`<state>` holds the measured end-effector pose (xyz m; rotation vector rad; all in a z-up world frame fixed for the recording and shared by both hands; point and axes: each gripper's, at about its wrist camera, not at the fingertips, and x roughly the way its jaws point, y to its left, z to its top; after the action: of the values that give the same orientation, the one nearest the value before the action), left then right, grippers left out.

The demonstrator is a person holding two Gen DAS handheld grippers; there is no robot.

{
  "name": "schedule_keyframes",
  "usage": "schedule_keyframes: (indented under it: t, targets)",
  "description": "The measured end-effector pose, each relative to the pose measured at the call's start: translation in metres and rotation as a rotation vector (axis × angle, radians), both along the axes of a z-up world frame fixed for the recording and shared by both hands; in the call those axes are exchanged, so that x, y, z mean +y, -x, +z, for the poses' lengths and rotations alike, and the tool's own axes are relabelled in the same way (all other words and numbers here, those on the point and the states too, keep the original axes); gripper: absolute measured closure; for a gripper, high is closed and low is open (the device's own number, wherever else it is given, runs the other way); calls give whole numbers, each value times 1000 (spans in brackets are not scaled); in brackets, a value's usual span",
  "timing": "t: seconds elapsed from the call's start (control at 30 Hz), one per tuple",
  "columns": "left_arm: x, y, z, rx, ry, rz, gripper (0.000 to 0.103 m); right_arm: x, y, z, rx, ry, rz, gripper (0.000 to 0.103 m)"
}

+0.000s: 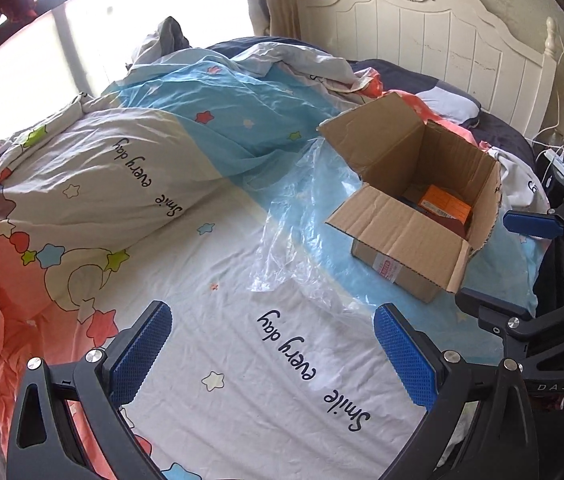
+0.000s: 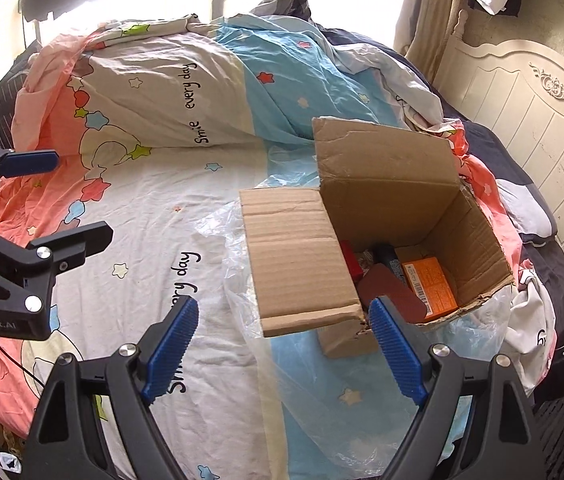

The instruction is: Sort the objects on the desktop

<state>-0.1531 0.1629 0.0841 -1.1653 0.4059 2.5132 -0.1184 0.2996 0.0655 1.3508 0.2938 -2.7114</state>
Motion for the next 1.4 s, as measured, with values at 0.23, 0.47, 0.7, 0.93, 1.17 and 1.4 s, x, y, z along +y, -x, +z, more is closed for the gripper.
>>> schedule_keyframes:
  t: [0.23, 0.47, 0.7, 0.93, 1.17, 1.4]
  targets:
    - [-34, -13, -7, -33, -10, 107, 0, -37, -8, -5, -5, -42, 24, 18]
    - [-74, -25, -20, -73, -22, 224, 0, -65, -11, -8, -18, -66, 31, 18]
    - [-123, -37, -20, -71, -18, 349, 0, -97, -13, -3, -13, -47, 52, 18]
    - [-177, -48, -26, -108, -56, 499, 0, -143, -17, -4, -23, -32, 106, 18]
    - [-208, -57, -28, -116, -70, 556, 0, -175, -24, -10, -32, -31, 145, 18]
    - [-216, -64, -31, -123, -64, 558, 0, -186, -30, -14, -37, -27, 139, 18]
